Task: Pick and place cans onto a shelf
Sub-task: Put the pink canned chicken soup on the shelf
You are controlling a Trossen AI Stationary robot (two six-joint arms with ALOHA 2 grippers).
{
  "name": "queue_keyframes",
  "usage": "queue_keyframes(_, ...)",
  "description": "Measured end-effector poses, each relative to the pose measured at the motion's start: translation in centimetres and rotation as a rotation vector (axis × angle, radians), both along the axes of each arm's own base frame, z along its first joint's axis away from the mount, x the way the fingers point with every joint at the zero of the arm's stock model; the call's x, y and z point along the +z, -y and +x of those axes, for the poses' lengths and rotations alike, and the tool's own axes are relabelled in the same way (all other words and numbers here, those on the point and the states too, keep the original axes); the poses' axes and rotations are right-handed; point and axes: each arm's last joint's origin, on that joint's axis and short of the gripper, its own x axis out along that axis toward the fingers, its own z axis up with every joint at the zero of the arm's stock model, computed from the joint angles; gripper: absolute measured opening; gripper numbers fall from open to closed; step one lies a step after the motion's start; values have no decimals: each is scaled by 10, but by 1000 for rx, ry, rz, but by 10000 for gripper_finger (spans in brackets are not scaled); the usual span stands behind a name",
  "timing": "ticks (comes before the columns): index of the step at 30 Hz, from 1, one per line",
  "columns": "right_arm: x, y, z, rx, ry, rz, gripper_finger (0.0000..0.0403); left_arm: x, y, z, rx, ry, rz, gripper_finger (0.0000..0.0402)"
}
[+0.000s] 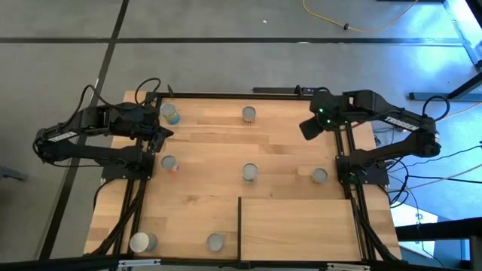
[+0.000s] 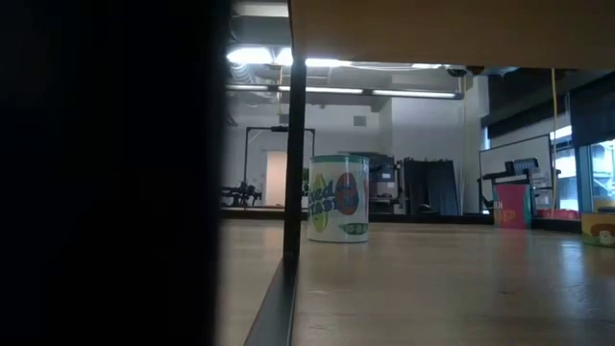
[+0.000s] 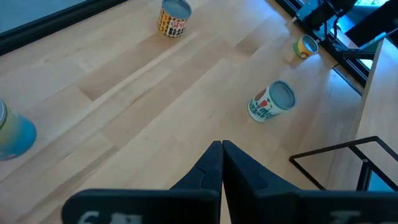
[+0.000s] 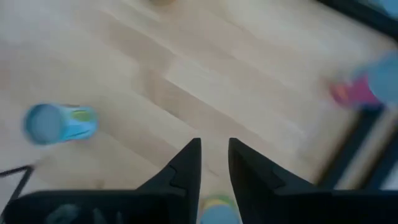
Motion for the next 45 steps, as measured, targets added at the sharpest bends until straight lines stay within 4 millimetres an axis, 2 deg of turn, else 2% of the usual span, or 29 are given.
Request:
queue_keyframes(4, -11, 15, 0, -140, -135, 12, 82, 0, 0, 0, 0, 0, -1, 0)
queue_keyframes(11, -32, 49, 9, -248, -289, 21, 82, 0, 0, 0, 2, 2, -2, 0)
queue_keyframes(17, -62, 75, 2, -355, -419, 72, 82, 0, 0, 0, 2, 2, -2, 0)
queue_keyframes(24, -98, 98, -20, -443, -437, 126, 82, 0, 0, 0, 2, 2, -2, 0)
queue_keyframes(28, -111, 109, -21, -410, -400, 66, 82, 0, 0, 0, 2, 2, -2, 0)
queue_keyframes(33, -121, 116, -21, -420, -364, 26, 82, 0, 0, 0, 2, 2, -2, 0)
queue_keyframes(38, -121, 118, -25, -462, -420, -52, 82, 0, 0, 0, 2, 2, -2, 0)
queue_keyframes(45, -120, 119, -24, -446, -428, -63, 82, 0, 0, 0, 2, 2, -2, 0)
